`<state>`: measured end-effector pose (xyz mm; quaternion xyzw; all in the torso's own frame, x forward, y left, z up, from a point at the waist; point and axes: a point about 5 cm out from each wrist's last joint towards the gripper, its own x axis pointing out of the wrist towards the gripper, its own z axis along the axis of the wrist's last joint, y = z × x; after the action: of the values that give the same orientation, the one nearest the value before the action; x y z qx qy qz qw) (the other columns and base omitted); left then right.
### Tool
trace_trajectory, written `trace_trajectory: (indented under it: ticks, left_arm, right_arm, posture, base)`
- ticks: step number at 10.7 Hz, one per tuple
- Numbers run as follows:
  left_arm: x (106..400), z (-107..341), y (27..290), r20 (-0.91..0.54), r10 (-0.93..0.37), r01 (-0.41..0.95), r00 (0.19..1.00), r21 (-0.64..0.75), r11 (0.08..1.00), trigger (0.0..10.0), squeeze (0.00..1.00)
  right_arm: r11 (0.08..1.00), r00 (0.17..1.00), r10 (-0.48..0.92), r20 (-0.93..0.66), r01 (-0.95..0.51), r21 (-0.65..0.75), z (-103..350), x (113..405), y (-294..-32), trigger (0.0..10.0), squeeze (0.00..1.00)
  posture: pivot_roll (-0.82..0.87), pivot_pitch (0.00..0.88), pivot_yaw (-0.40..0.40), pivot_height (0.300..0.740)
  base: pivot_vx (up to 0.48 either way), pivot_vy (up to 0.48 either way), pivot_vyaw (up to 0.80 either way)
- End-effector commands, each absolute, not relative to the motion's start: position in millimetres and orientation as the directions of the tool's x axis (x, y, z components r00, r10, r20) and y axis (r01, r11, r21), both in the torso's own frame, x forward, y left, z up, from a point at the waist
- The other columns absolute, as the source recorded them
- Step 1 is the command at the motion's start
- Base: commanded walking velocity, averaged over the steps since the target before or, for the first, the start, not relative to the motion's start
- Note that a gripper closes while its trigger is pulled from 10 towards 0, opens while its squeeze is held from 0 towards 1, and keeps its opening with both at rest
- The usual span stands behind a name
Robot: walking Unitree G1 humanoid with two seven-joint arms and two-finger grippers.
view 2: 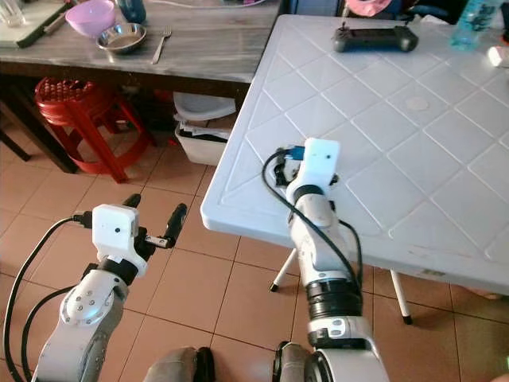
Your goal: Setting the table
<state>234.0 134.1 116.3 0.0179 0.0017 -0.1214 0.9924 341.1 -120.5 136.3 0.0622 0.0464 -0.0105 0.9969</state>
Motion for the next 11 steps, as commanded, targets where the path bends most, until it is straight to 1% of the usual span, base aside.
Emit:
trace_trajectory:
  ticks: [1,3,5,6,7,11]
  left_arm:
    - [232.4,118.5,136.3,-0.008,-0.241,0.241,0.971,0.039,0.970,10.0,0.00]
    - [233.9,119.7,139.3,-0.009,-0.236,0.236,0.972,0.042,0.971,10.0,0.00]
    - [233.9,119.4,139.6,-0.014,-0.239,0.239,0.971,0.041,0.970,10.0,0.00]
    - [234.7,119.5,139.3,-0.015,-0.239,0.239,0.971,0.039,0.970,10.0,0.00]
    - [232.3,118.4,136.5,-0.020,-0.250,0.251,0.968,0.034,0.967,10.0,0.00]
    - [231.3,116.8,136.5,-0.030,-0.257,0.258,0.966,0.026,0.966,10.0,0.00]
  right_arm:
    - [0.993,0.992,0.003,-0.124,0.012,0.119,133.4,339.8,-114.1,10.0,0.00]
    - [0.994,0.989,-0.016,-0.149,0.033,0.109,131.3,335.2,-117.0,10.0,0.00]
    - [0.991,0.989,-0.070,-0.131,0.085,0.105,137.0,331.6,-129.9,10.0,0.00]
    - [0.991,0.985,-0.095,-0.143,0.106,0.076,138.2,331.0,-134.7,10.0,0.00]
    - [0.989,0.982,-0.104,-0.155,0.118,0.084,142.1,330.3,-136.7,10.0,0.00]
    - [0.991,0.993,-0.071,-0.099,0.082,0.109,163.6,324.0,-133.9,10.0,0.00]
  posture:
    - [0.09,0.174,0.075,0.740]
    - [0.09,0.183,0.070,0.740]
    - [0.08,0.183,0.070,0.740]
    - [0.08,0.181,0.070,0.740]
    - [0.08,0.179,0.069,0.740]
    - [0.08,0.175,0.070,0.740]
  base:
    - [0.000,0.000,0.00]
    - [0.000,0.000,0.00]
    - [0.000,0.000,0.00]
    - [0.000,0.000,0.00]
    - [0.000,0.000,0.00]
    - [0.000,0.000,0.00]
